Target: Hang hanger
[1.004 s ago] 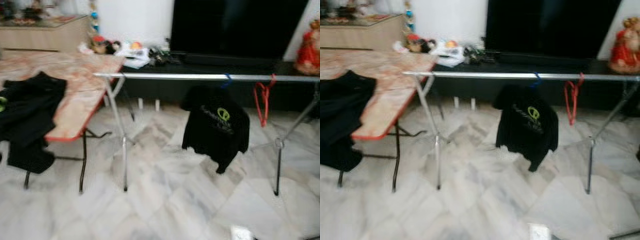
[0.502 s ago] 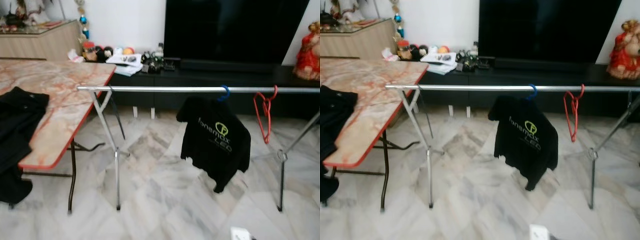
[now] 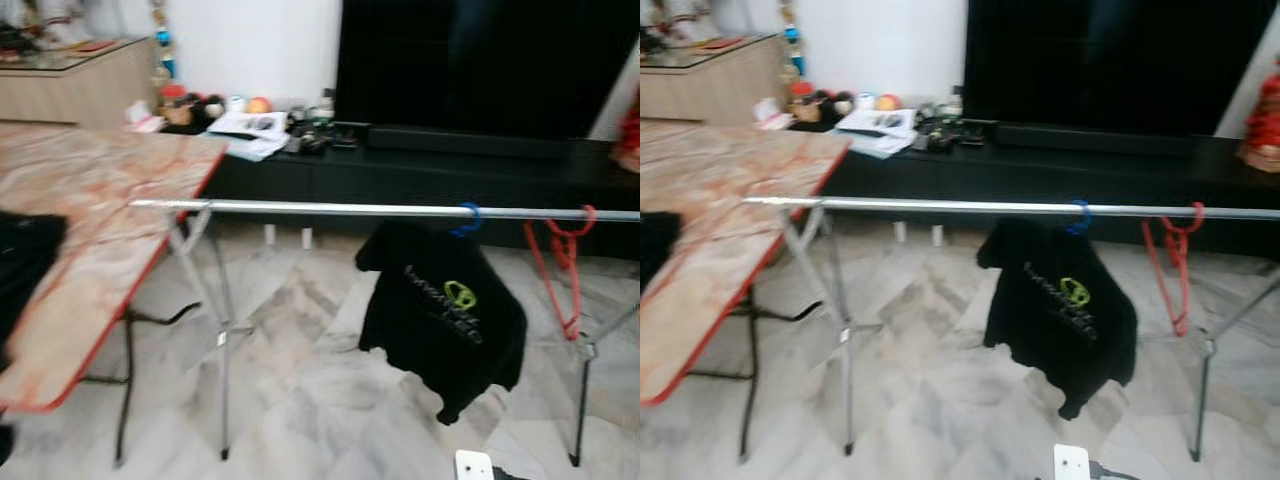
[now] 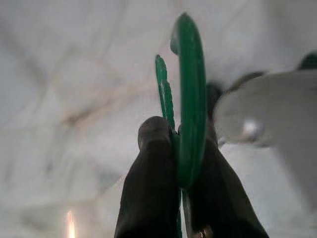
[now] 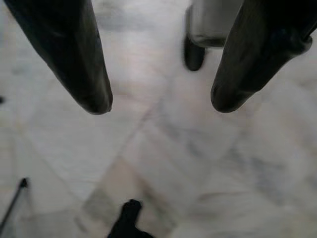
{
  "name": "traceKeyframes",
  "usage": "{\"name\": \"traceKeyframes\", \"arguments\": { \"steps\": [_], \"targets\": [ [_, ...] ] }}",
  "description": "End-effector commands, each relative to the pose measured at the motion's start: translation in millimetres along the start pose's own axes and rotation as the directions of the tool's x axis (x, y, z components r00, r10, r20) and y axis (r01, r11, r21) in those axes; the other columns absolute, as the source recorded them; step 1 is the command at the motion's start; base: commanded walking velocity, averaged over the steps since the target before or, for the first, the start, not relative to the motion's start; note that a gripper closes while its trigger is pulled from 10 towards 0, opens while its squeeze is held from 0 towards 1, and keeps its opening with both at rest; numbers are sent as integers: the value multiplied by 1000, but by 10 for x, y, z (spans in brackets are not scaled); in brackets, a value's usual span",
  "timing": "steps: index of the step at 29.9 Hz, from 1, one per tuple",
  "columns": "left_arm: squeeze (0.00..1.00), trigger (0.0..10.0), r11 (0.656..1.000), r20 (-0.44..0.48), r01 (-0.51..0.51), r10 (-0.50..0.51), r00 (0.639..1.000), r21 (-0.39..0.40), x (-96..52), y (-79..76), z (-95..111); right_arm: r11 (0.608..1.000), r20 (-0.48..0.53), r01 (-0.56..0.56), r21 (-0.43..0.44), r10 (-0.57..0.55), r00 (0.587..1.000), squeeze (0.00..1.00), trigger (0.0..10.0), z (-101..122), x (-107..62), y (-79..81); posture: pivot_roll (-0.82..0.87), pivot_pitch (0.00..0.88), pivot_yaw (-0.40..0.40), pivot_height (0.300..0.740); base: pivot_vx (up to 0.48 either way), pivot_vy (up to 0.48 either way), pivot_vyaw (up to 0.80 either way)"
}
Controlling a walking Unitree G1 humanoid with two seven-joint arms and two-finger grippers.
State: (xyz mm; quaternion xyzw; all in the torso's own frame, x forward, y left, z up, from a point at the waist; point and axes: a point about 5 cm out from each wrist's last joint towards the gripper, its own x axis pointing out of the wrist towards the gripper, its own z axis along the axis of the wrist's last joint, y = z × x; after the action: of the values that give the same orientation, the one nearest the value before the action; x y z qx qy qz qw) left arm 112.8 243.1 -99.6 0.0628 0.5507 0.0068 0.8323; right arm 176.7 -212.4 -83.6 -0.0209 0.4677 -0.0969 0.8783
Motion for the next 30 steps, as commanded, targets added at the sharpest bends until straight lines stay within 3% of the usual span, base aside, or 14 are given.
{"name": "traceKeyframes", "arguments": {
  "steps": [1,4,16,22,30],
  "targets": [
    [0,10000,999,-19,-31,31,999,8,-30,120,-64,999,25,-42,2,42,999,0,10000,88,9,112,104,0,-7,740,382,0,0],
    [0,10000,999,-20,-33,33,999,10,-30,122,-66,999,25,-49,1,49,998,0,10000,87,9,114,104,0,-6,740,375,0,0],
    [0,10000,999,-18,-31,32,999,30,-28,119,-55,997,22,-73,-9,73,997,0,10000,94,11,115,107,0,-9,740,0,0,0],
    [0,10000,999,-17,-33,34,999,35,-28,124,-48,996,31,-85,-29,86,996,0,10000,112,11,125,112,0,-12,740,0,-417,0],
    [0,10000,999,-16,-31,32,999,31,-27,121,-44,996,24,-80,-37,81,996,0,10000,112,13,118,111,0,-12,740,0,-480,424]
  ]
}}
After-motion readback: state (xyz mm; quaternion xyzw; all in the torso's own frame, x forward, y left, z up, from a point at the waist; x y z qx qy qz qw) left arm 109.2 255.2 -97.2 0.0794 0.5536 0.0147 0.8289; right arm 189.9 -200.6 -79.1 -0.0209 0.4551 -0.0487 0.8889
